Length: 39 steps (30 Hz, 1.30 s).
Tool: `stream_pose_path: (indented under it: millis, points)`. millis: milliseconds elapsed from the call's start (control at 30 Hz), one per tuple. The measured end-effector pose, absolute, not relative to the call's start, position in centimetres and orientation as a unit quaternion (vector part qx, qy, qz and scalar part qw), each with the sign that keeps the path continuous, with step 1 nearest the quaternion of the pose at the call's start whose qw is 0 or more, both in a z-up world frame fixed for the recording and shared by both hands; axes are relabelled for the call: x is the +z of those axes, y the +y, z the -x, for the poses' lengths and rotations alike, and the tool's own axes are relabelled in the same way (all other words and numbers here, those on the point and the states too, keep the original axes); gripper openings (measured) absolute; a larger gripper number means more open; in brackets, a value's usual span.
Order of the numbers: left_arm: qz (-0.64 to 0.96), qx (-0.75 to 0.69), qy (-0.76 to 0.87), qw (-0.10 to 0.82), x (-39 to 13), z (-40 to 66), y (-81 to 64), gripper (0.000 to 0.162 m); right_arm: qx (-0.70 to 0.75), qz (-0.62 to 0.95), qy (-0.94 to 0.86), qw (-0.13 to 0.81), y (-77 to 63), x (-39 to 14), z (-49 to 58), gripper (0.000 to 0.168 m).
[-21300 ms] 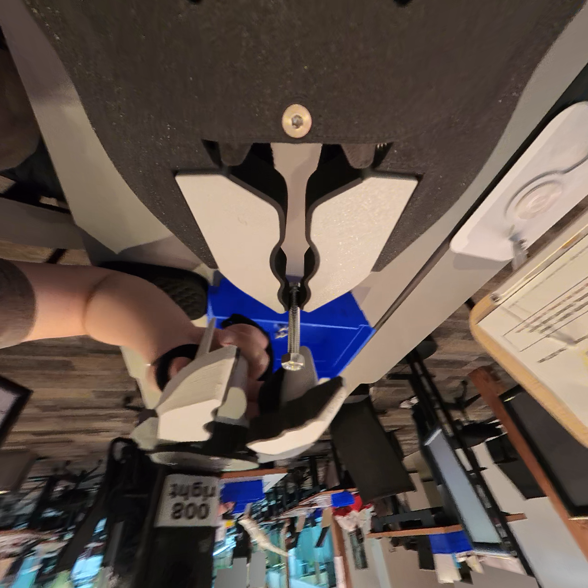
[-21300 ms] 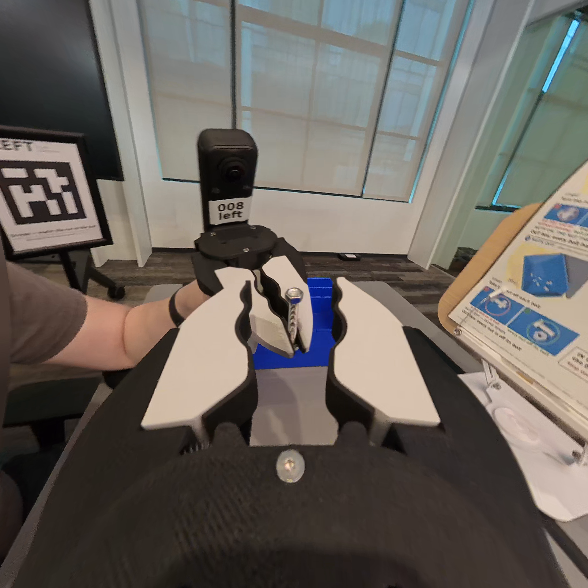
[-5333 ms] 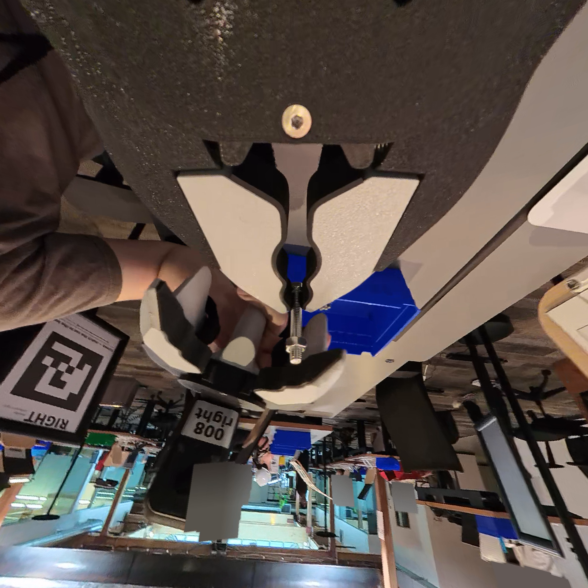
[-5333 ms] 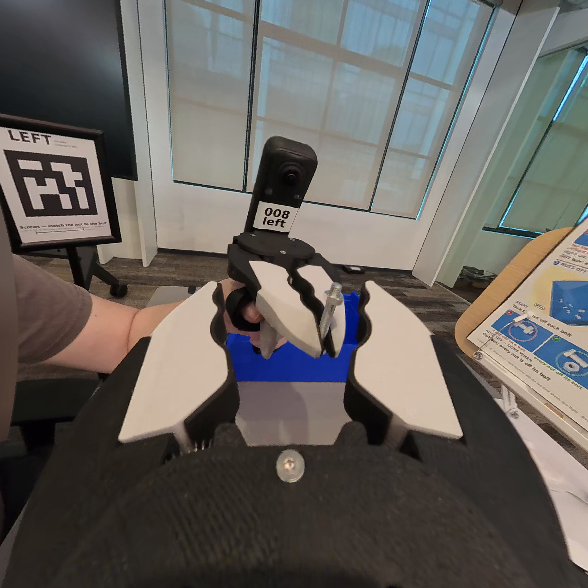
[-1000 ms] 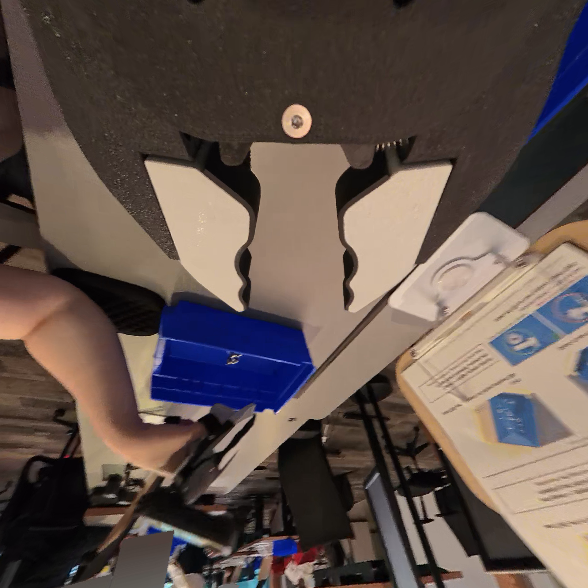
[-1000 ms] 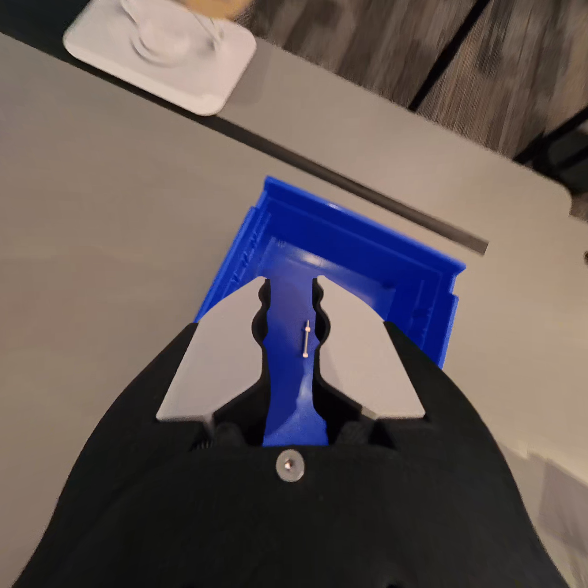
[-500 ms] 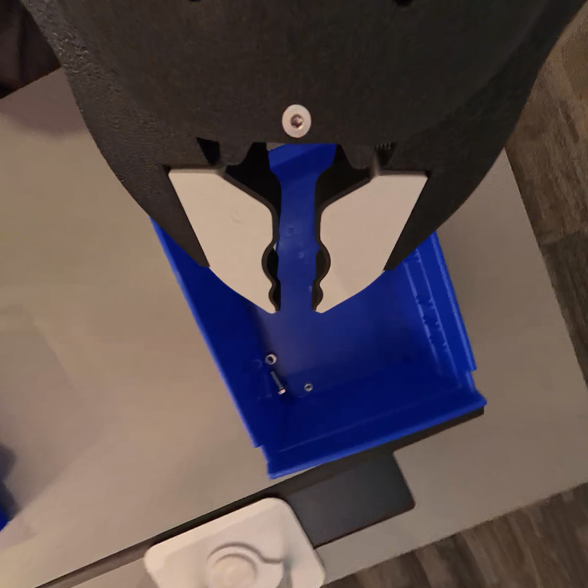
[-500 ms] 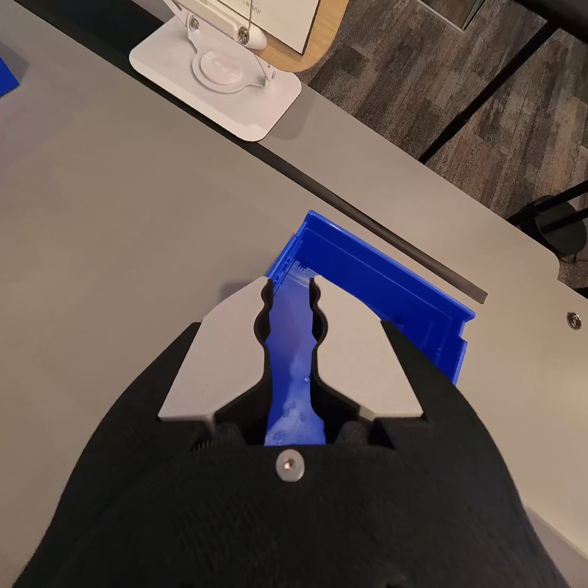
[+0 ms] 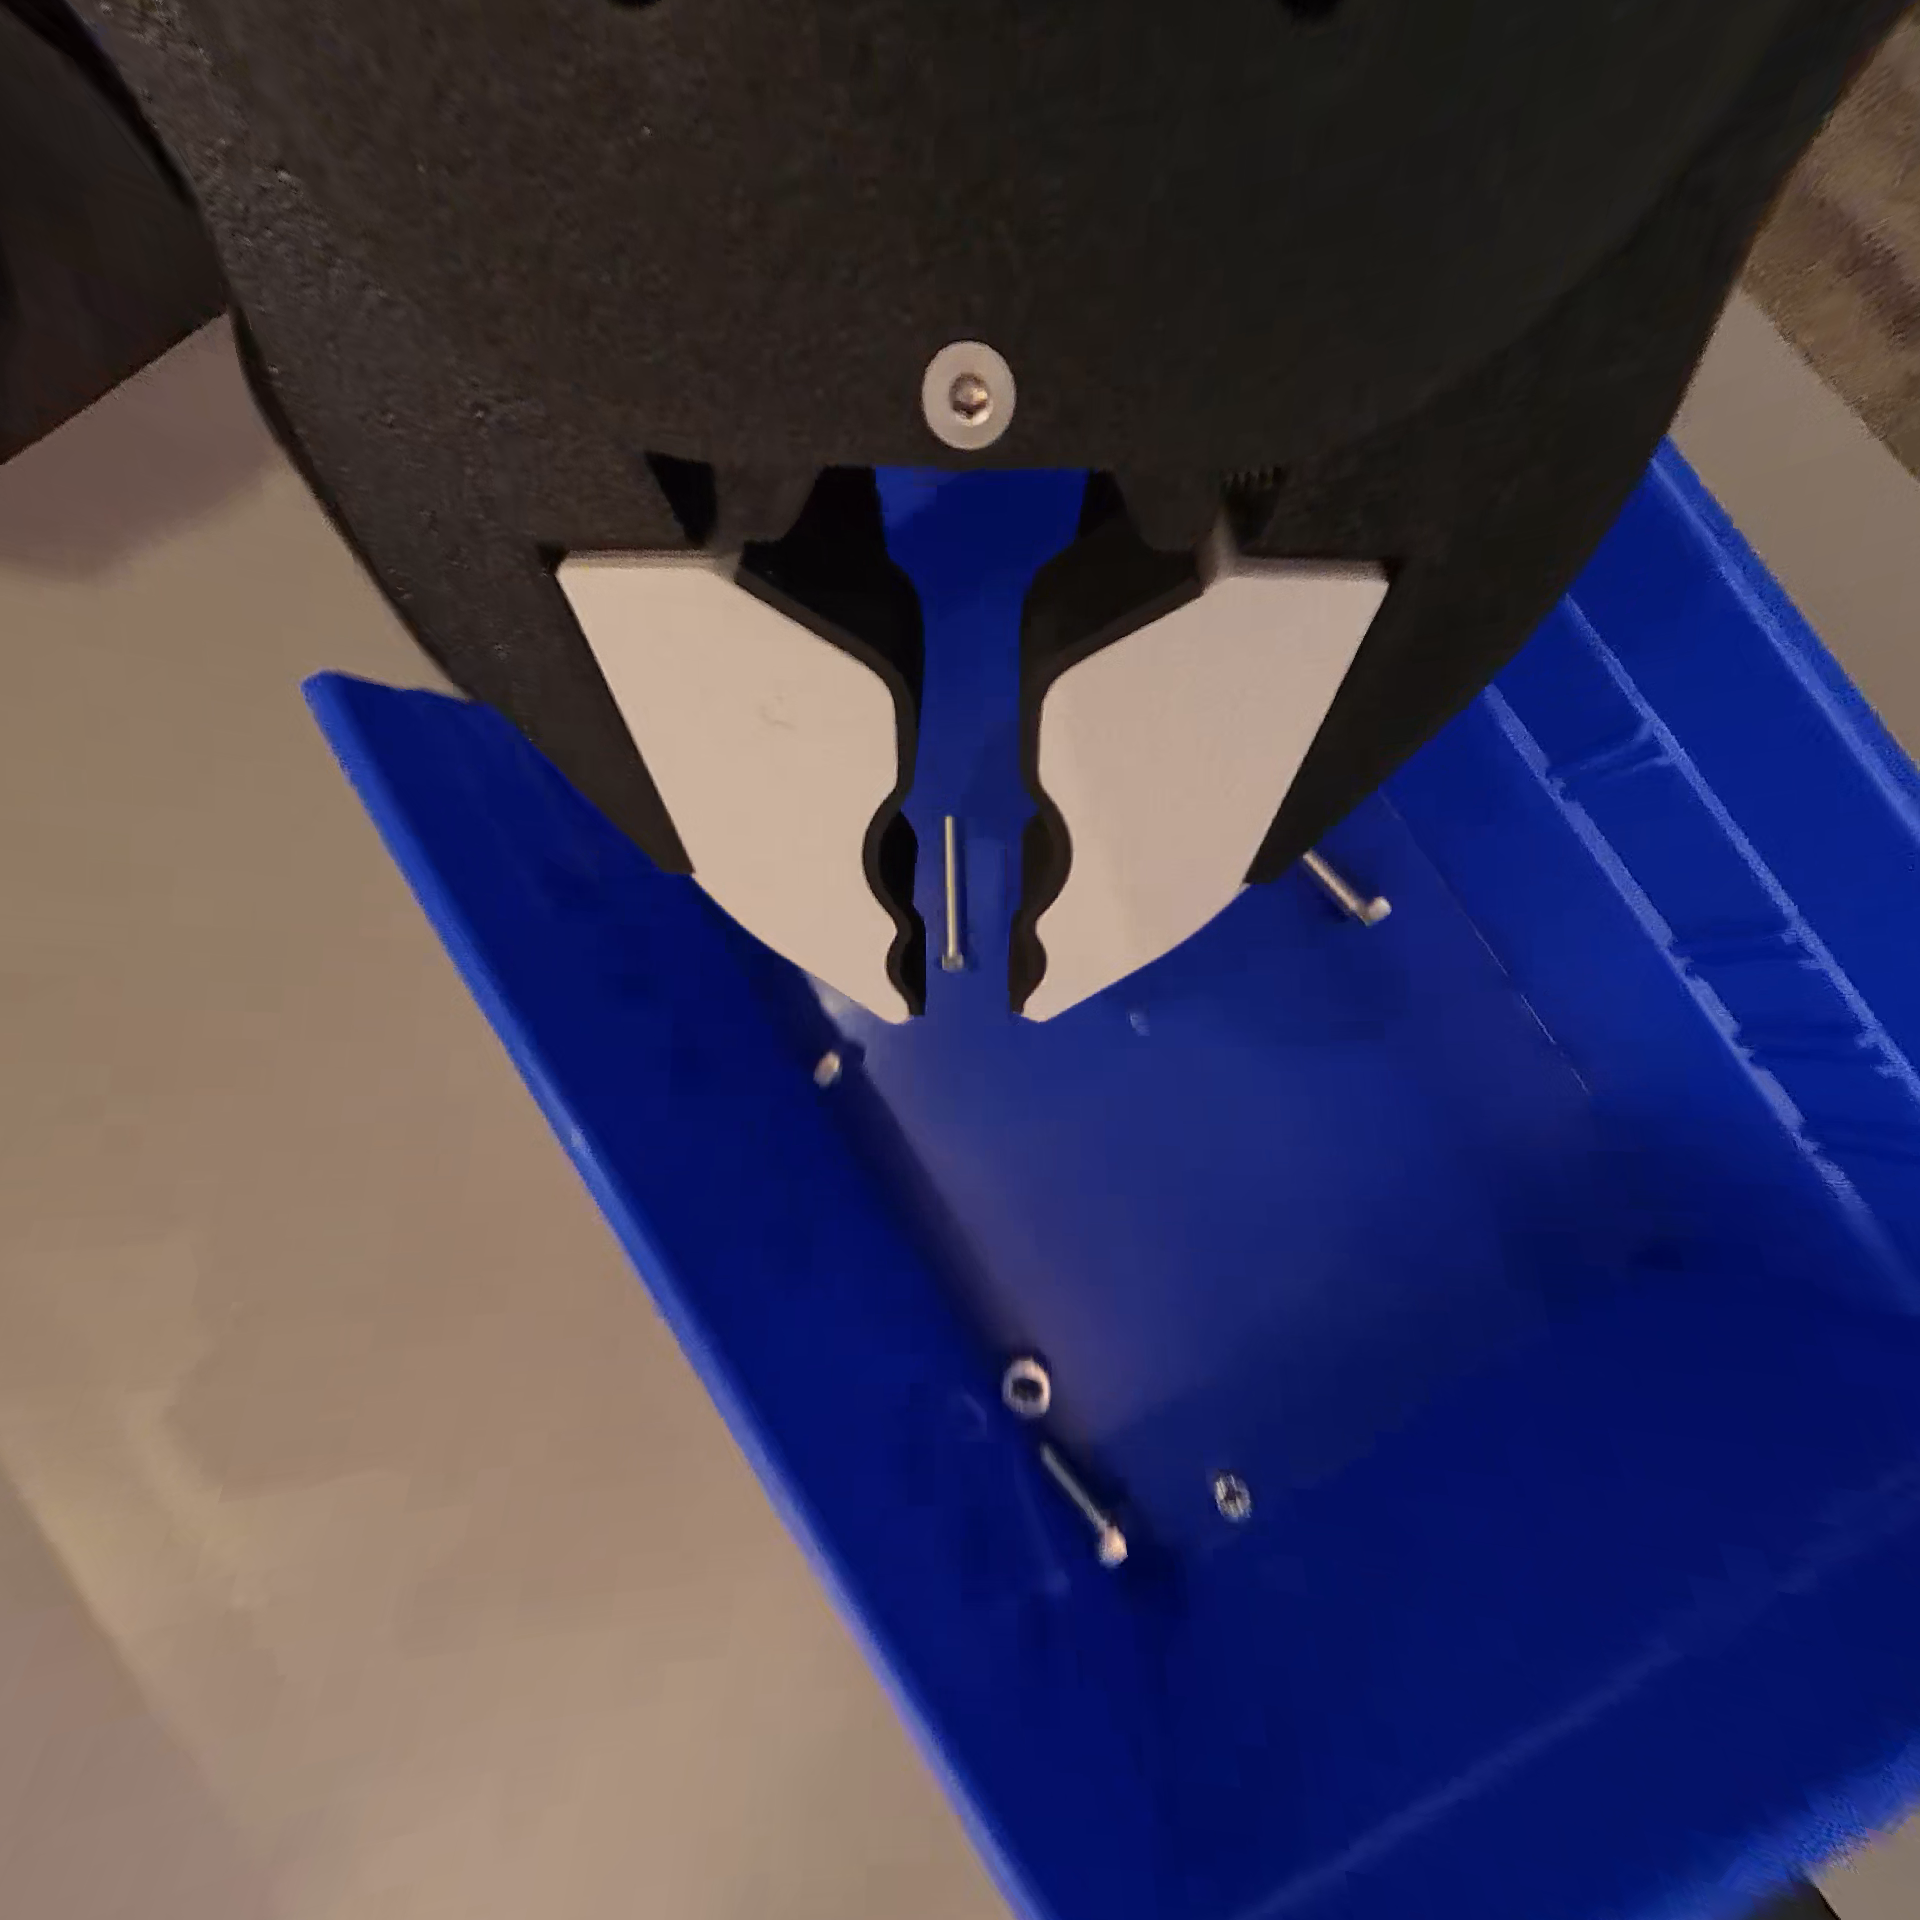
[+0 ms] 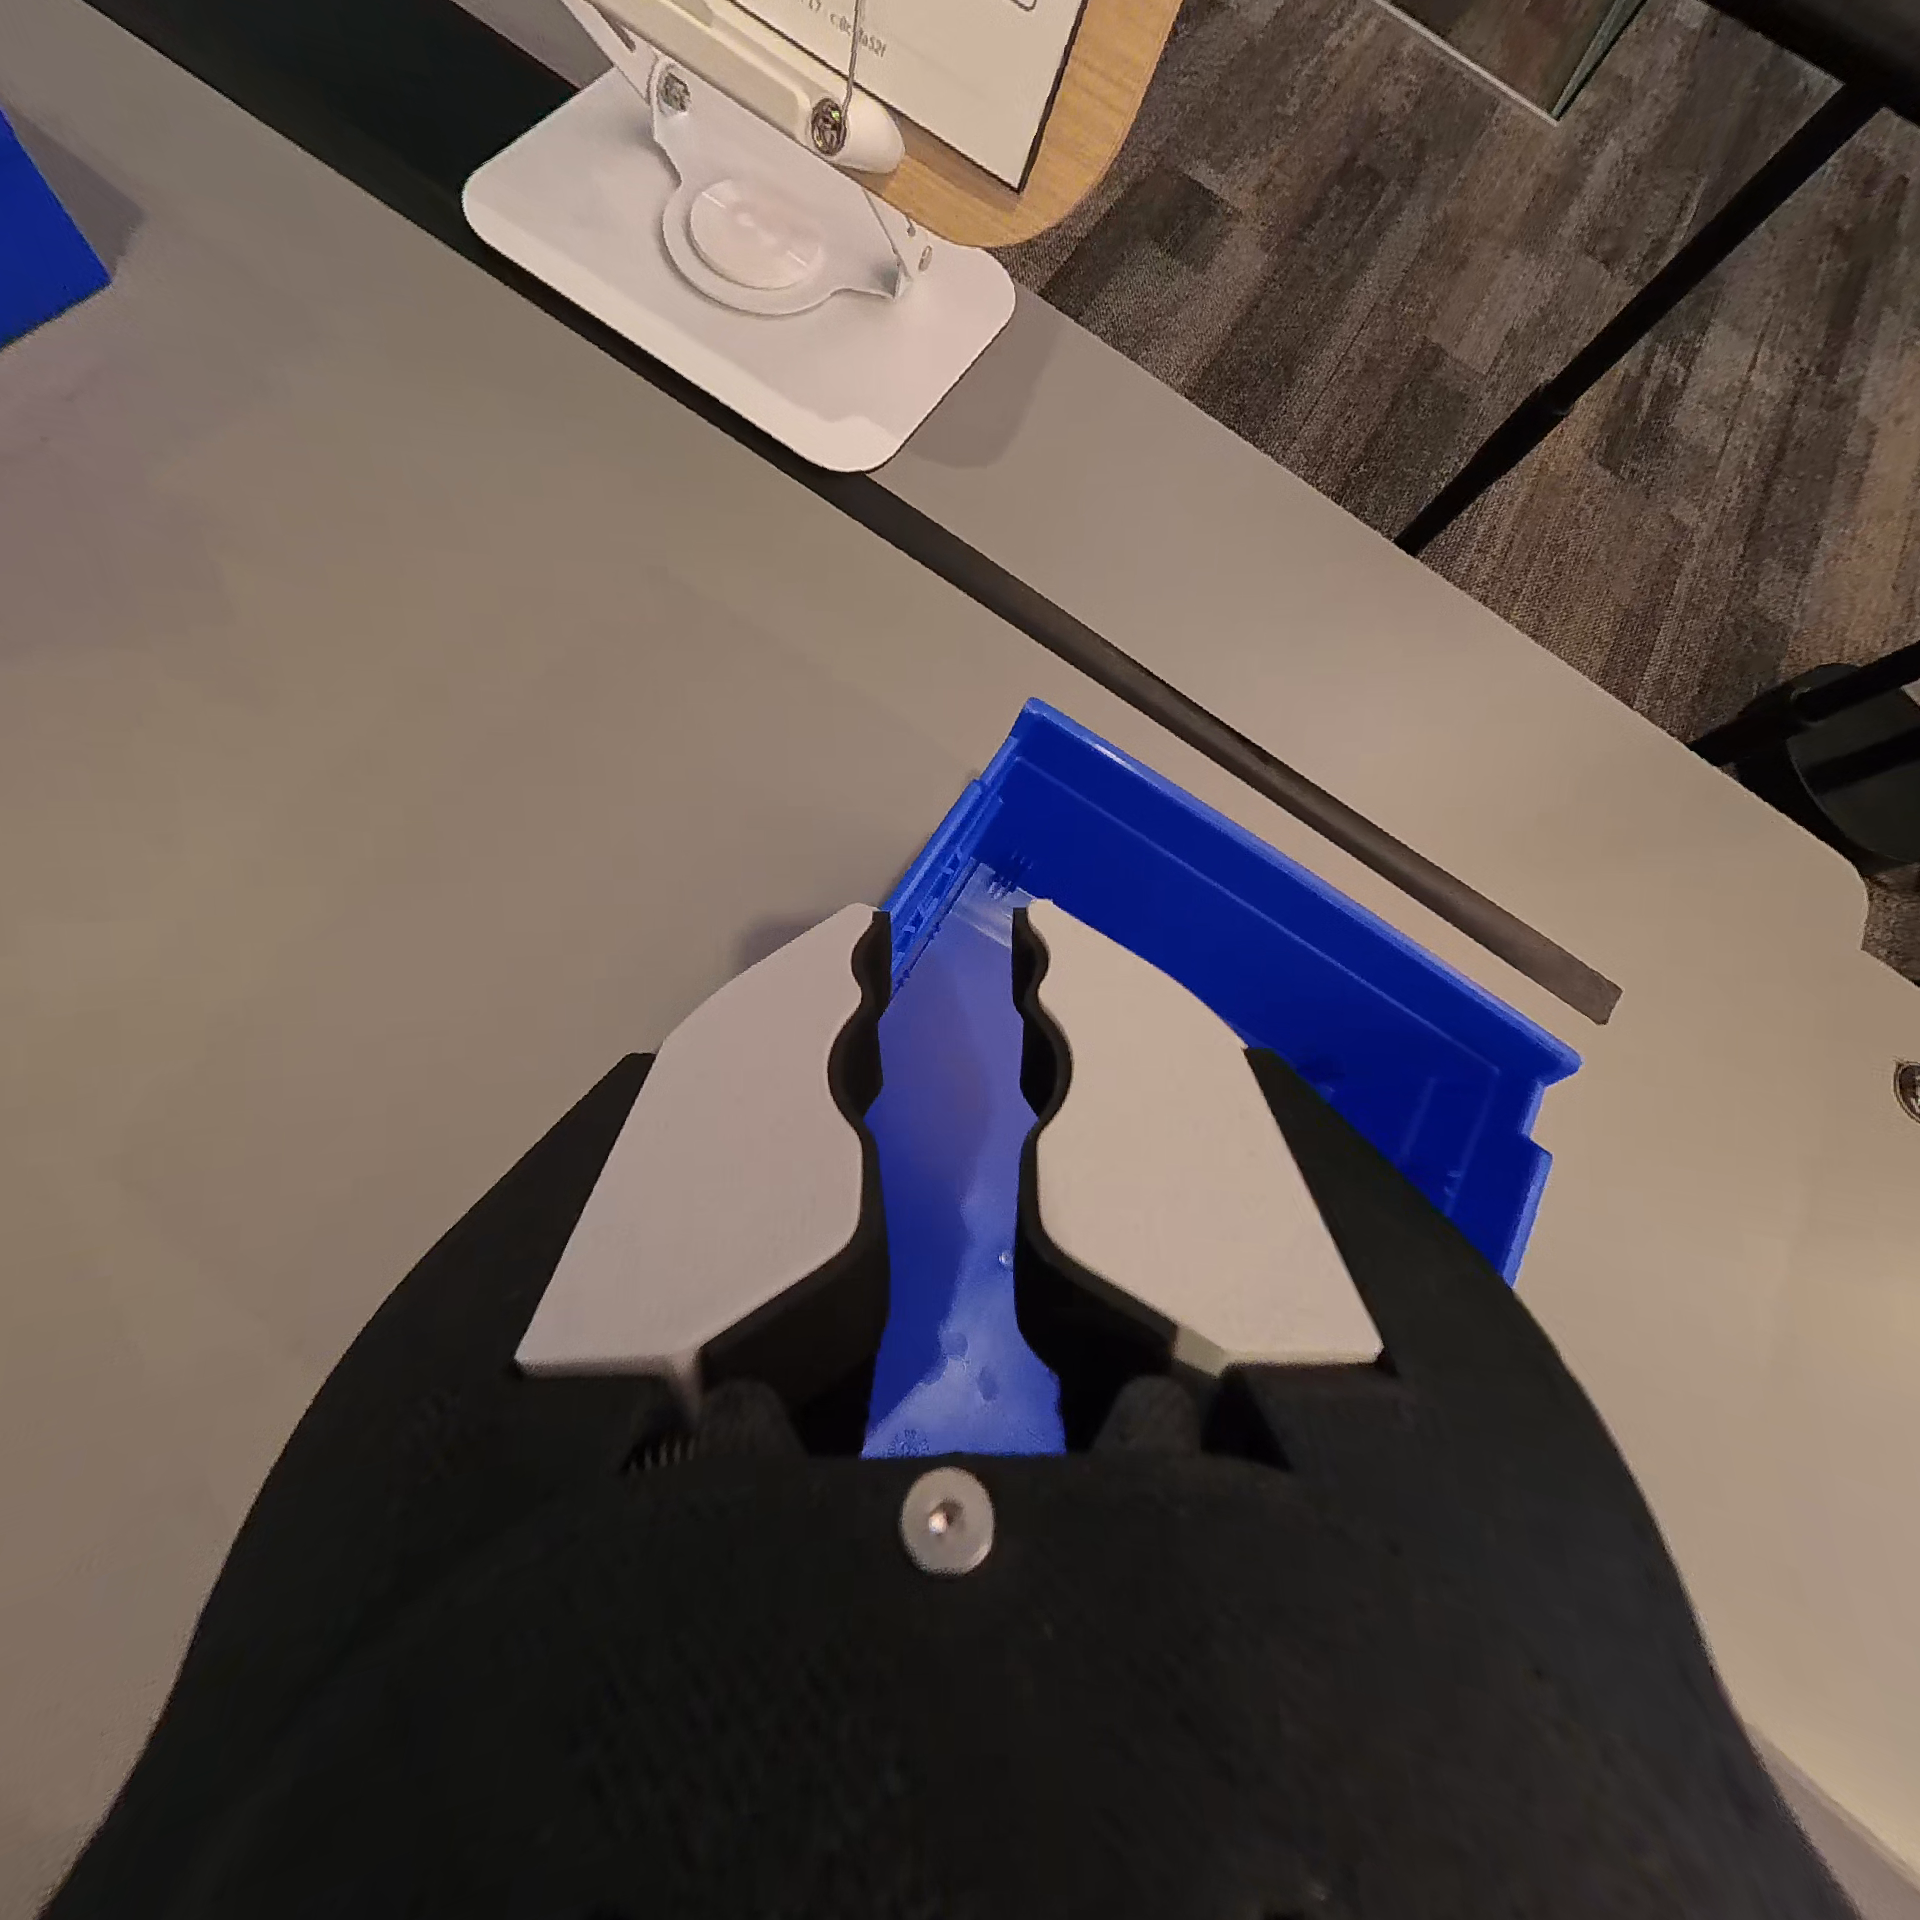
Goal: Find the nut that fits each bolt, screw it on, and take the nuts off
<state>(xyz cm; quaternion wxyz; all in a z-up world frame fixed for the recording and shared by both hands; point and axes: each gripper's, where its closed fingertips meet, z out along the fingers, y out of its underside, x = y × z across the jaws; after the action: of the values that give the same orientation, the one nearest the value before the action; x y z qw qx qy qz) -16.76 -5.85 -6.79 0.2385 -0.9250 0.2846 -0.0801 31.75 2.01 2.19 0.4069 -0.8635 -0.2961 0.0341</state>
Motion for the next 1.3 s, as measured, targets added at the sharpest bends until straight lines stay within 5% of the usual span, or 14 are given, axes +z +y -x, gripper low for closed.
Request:
stream_pose_path:
  millis: [500, 1300]
  points:
    - [0.931, -0.051, 0.350, 0.085, -11.5, 18.9, -8.7, 0.002, 0.036, 0.855, -0.305, 0.417, 1.9, 2.5, -31.4, 0.024]
    - [0.929, -0.036, 0.364, 0.054, -14.8, 18.2, -8.6, 0.017, 0.035, 0.854, -0.311, 0.417, 2.0, 2.5, -31.7, 0.024]
